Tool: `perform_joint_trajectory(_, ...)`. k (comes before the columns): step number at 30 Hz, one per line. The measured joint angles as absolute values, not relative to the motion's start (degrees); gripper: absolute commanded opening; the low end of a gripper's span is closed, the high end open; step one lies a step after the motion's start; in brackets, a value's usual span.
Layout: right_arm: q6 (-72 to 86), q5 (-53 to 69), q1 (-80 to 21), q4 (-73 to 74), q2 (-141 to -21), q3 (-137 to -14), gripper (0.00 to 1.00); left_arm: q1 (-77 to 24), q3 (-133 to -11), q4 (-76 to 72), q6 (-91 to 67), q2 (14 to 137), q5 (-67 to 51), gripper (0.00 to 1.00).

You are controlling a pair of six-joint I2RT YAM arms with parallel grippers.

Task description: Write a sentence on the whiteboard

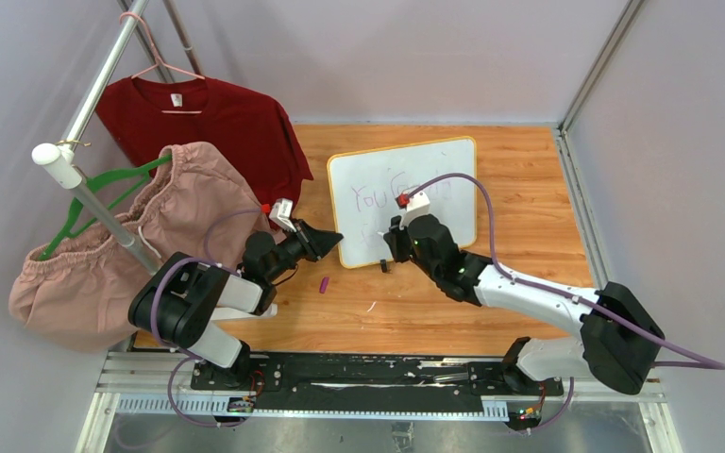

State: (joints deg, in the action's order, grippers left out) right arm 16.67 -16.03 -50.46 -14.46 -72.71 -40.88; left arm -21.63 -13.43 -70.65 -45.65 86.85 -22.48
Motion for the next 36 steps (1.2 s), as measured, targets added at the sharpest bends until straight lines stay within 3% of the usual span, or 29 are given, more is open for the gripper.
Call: perform_joint_trajectory(36, 16.69, -14.96, -48.10, -13.15, -69.17, -36.38, 0.00, -21.63, -13.41, -70.65, -45.65, 86.85, -22.09, 0.00)
